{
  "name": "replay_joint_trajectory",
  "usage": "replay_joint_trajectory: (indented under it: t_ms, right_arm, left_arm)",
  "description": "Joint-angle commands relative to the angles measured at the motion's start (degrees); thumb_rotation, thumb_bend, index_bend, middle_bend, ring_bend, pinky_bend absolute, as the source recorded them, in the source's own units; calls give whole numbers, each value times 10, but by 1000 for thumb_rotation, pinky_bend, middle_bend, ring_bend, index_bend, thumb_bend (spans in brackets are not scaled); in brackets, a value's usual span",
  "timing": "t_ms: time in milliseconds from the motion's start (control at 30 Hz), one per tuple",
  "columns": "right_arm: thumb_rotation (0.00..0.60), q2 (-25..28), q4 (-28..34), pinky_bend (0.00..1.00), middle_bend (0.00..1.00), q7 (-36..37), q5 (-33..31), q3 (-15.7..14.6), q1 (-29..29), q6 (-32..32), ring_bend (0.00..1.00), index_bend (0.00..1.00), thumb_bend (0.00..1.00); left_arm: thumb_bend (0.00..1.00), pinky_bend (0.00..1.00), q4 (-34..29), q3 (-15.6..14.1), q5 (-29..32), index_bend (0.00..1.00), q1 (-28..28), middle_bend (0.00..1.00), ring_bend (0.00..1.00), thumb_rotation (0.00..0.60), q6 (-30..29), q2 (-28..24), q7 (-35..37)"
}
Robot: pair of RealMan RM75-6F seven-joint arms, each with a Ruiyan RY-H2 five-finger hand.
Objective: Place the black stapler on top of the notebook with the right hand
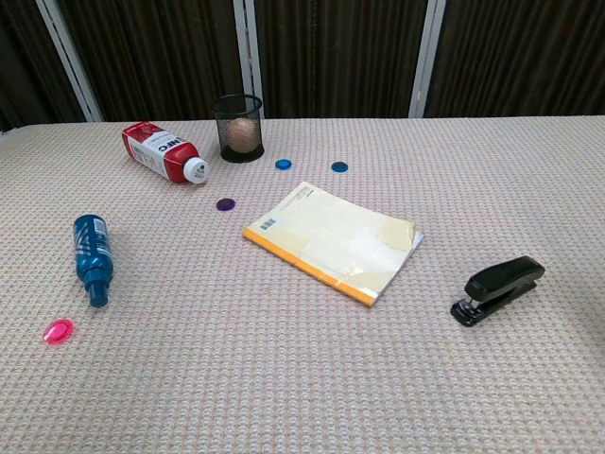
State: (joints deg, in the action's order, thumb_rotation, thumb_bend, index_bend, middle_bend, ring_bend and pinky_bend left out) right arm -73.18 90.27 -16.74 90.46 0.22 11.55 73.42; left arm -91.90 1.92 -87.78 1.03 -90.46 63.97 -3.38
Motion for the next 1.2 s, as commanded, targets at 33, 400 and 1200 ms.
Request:
replay_joint_trajectory:
  t_ms: [33,400,1200]
  right_arm:
    - [600,-12,5,171,147,-15,-4,7,19,-25,50,181,179]
    - [600,-47,-3,212,183,-38,-46,25,66,-97,89,220,202]
    - [600,-121,-51,358,285,-90,-138,57,149,-187,215,394,219]
  left_arm:
    - [309,162,0,-1,-2,56,-1,0,0,600,-1,-1,2]
    - [308,162,5,-2,-6,57,-4,0,0,600,-7,-5,19]
    - [307,162,6,4,11,56,7,0,0,600,17,-5,18]
